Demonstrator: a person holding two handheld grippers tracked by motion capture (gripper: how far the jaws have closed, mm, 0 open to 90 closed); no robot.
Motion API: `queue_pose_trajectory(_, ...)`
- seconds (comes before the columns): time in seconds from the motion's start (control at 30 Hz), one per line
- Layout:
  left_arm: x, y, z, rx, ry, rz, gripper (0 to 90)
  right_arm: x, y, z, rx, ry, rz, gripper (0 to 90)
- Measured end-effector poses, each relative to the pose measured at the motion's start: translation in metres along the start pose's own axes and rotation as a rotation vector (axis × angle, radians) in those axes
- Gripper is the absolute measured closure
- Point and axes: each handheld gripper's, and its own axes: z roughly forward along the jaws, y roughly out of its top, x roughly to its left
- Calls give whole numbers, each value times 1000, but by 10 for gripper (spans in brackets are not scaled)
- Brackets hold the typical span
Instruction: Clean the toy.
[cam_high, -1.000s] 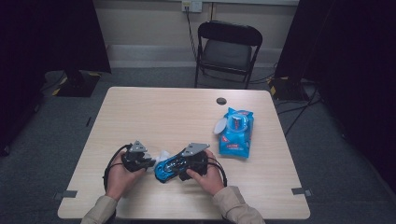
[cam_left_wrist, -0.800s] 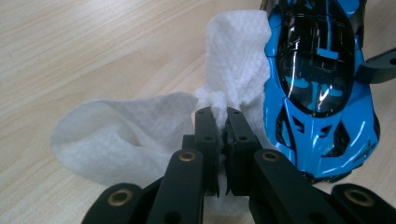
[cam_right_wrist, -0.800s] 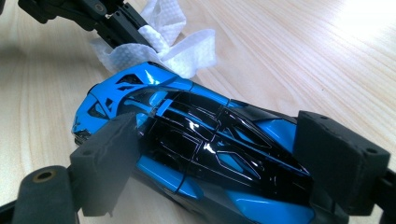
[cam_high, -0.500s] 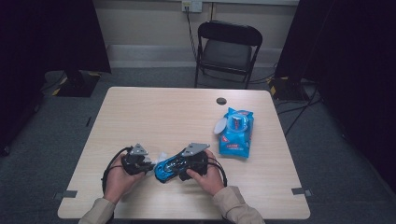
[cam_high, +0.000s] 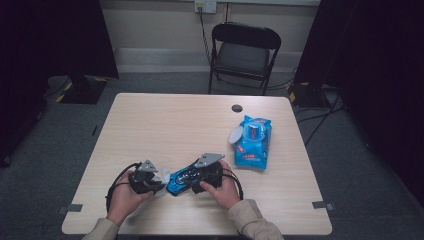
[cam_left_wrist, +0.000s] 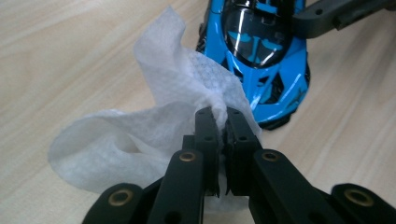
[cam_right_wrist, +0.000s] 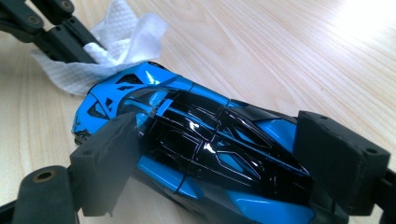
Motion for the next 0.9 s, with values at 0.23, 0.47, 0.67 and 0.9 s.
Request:
queue_pose_trajectory(0.23, -12, -6, -3, 12, -26, 7, 858, 0, 0, 0, -2, -1, 1, 140)
queue_pose_trajectory(0.47, -28, -5, 1, 22, -75, 40, 859, 0, 0, 0, 1, -1, 0, 140)
queue_pose_trajectory(0.67, -37, 0, 7, 23, -99, 51, 859, 0, 0, 0, 0, -1, 1, 140)
queue_pose_trajectory(0.9, -43, 4, 7, 18, -132, 60, 859, 0, 0, 0, -1, 0, 2, 140)
